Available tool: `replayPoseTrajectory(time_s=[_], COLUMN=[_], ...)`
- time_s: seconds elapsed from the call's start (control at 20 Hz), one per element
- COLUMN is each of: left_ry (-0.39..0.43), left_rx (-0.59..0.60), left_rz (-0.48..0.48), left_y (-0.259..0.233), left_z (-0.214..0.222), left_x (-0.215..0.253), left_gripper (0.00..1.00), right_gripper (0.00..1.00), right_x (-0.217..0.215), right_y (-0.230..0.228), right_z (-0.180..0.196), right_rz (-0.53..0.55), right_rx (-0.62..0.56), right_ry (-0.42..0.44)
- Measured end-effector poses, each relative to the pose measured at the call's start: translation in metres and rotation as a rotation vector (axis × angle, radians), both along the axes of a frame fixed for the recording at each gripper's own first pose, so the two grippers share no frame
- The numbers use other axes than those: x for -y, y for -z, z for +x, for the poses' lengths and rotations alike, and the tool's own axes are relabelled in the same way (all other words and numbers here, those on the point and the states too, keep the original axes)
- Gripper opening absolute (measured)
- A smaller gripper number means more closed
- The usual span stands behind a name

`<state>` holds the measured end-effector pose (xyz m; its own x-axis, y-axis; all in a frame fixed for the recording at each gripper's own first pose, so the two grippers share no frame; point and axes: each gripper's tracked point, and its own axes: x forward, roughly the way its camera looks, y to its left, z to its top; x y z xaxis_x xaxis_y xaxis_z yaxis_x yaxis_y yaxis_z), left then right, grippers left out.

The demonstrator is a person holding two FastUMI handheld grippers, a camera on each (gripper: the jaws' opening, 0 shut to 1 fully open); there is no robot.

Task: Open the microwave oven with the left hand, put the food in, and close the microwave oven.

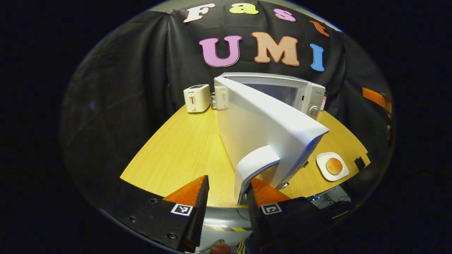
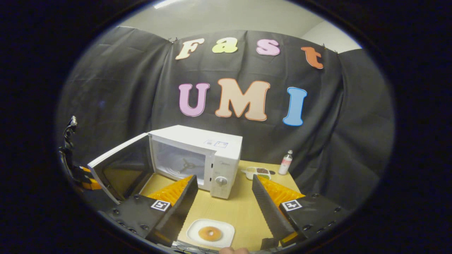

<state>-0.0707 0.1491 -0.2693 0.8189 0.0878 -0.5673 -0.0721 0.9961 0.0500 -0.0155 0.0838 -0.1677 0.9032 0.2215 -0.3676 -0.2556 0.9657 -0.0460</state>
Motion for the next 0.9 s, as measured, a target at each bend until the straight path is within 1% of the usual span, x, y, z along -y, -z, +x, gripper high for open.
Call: replayPoseTrajectory(time_s=[0.1,0.25,0.3,0.4,0.45,0.5,0.6,0.7,0.8,0.85,0.9], left_ry=[-0.016,-0.014,-0.013,-0.015,-0.029,-0.043,-0.089,-0.142,-0.199,-0.239,-0.268], left_rx=[-0.018,-0.031,-0.032,-0.018,-0.016,-0.008,0.03,0.082,0.153,0.195,0.222], left_rz=[-0.002,0.063,0.086,0.125,0.15,0.171,0.21,0.244,0.271,0.269,0.246], left_y=[-0.002,-0.016,-0.024,-0.046,-0.056,-0.069,-0.1,-0.132,-0.165,-0.182,-0.192], left_z=[-0.006,-0.018,-0.022,-0.027,-0.031,-0.035,-0.036,-0.035,-0.032,-0.028,-0.026], left_x=[-0.001,-0.011,-0.015,-0.021,-0.026,-0.03,-0.042,-0.052,-0.058,-0.061,-0.06], left_gripper=[0.57,0.59,0.63,0.67,0.66,0.72,0.83,0.9,0.92,0.94,0.97], right_gripper=[0.98,0.98,0.98,0.98,0.98,0.98,0.98,0.98,0.98,0.98,0.98], right_x=[0.001,0.0,0.001,-0.002,-0.003,-0.003,-0.005,-0.012,-0.015,-0.016,-0.017], right_y=[0.011,0.036,0.05,0.075,0.087,0.1,0.124,0.149,0.171,0.182,0.194], right_z=[0.0,-0.002,-0.005,-0.01,-0.013,-0.015,-0.02,-0.027,-0.038,-0.042,-0.047], right_rz=[0.005,0.007,0.009,0.024,0.032,0.042,0.047,0.023,-0.007,-0.016,-0.027], right_rx=[-0.021,-0.057,-0.084,-0.142,-0.174,-0.204,-0.263,-0.318,-0.361,-0.387,-0.416], right_ry=[-0.006,-0.018,-0.021,-0.03,-0.031,-0.03,-0.037,-0.077,-0.12,-0.135,-0.145])
